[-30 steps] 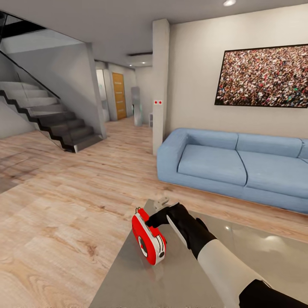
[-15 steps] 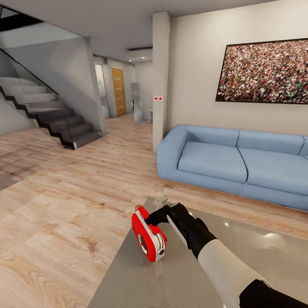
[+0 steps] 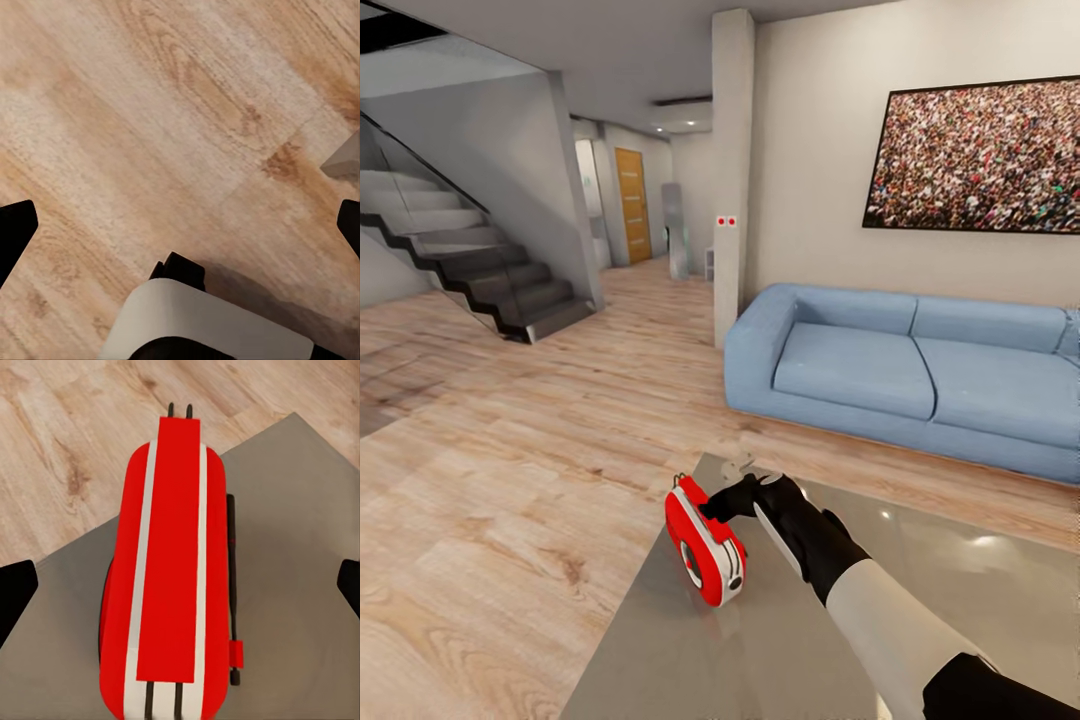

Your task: Turn on the radio receiver that's on the table in the living room.

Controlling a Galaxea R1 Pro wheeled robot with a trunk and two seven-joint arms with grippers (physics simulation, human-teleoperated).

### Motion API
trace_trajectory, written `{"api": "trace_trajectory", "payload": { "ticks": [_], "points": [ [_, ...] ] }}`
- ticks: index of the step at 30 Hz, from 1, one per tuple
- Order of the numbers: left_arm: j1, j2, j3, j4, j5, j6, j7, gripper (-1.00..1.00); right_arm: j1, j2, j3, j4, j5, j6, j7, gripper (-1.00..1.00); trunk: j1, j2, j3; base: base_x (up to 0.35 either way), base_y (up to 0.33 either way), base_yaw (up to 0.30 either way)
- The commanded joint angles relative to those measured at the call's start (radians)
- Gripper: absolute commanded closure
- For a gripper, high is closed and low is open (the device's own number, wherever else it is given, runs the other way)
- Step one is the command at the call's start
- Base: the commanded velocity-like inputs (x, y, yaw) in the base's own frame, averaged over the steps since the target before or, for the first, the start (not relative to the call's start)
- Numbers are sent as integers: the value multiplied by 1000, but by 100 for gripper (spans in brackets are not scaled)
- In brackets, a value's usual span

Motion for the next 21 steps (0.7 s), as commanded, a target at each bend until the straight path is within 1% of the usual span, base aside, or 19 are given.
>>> {"api": "trace_trajectory", "payload": {
  "ticks": [1, 7, 21],
  "points": [
    [0, 0, 0, 0, 0, 0, 0, -100, 0, 0, 0, 0, 0, 0, 0, -100, 0, 0, -2, 0, 0, -60],
    [0, 0, 0, 0, 0, 0, 0, -100, 0, -1, 0, 1, -1, 5, 4, -100, 0, 0, -11, 0, 0, -51],
    [0, 0, 0, 0, 0, 0, 0, -100, 0, -1, 0, 17, -3, 1, 15, -100, 0, 0, -34, 0, 0, -3]
  ]
}}
